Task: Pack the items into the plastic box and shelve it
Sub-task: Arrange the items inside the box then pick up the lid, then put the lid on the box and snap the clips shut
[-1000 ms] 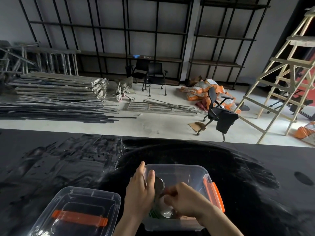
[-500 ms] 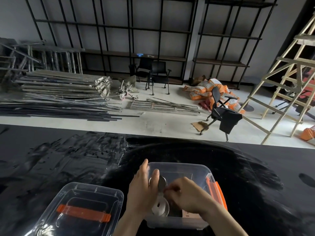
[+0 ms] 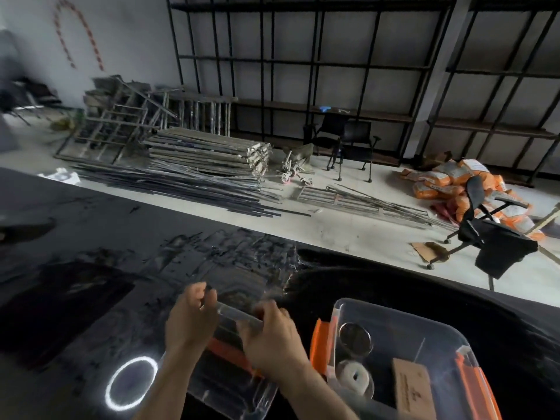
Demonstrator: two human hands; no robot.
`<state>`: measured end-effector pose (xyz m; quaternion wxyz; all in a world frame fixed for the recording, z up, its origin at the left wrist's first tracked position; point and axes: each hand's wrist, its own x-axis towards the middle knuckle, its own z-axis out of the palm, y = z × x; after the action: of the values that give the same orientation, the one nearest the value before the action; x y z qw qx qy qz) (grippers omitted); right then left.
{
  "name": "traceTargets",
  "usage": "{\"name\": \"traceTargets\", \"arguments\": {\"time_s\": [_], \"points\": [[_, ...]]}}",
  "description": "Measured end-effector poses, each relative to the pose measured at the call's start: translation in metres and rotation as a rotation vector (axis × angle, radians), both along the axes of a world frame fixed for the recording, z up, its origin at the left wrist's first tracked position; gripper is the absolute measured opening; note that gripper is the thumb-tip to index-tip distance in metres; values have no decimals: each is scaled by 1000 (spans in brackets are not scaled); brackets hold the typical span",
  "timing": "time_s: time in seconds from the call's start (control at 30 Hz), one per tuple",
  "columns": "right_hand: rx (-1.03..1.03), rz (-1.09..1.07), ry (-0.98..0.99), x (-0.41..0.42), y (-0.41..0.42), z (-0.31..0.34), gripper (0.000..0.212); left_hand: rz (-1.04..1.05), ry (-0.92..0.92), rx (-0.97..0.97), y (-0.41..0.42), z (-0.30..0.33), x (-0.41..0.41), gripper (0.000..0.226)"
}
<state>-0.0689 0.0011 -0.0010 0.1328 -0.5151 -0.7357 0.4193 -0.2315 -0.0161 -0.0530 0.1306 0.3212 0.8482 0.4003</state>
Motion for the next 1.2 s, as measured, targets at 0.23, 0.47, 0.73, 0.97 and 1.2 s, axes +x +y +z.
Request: {"name": "traceTargets", "arguments": {"time_s": [0.23, 0.47, 0.73, 0.97, 1.2], "points": [[-241, -150, -334, -10, -26, -47, 97, -34, 44, -349, -31, -43, -39, 55], [-224, -257, -151, -12, -12, -35, 61, 58, -68, -314, -39, -29, -40, 59], [-28, -303, 237, 4, 47, 60, 37, 167, -135, 69, -14, 72, -26, 44], [152, -537, 432, 87, 105, 99, 40, -50, -183, 271, 40, 139, 33, 39], [153, -765, 472, 192, 118, 97, 40, -272, -298, 335, 74, 151, 111, 36]]}}
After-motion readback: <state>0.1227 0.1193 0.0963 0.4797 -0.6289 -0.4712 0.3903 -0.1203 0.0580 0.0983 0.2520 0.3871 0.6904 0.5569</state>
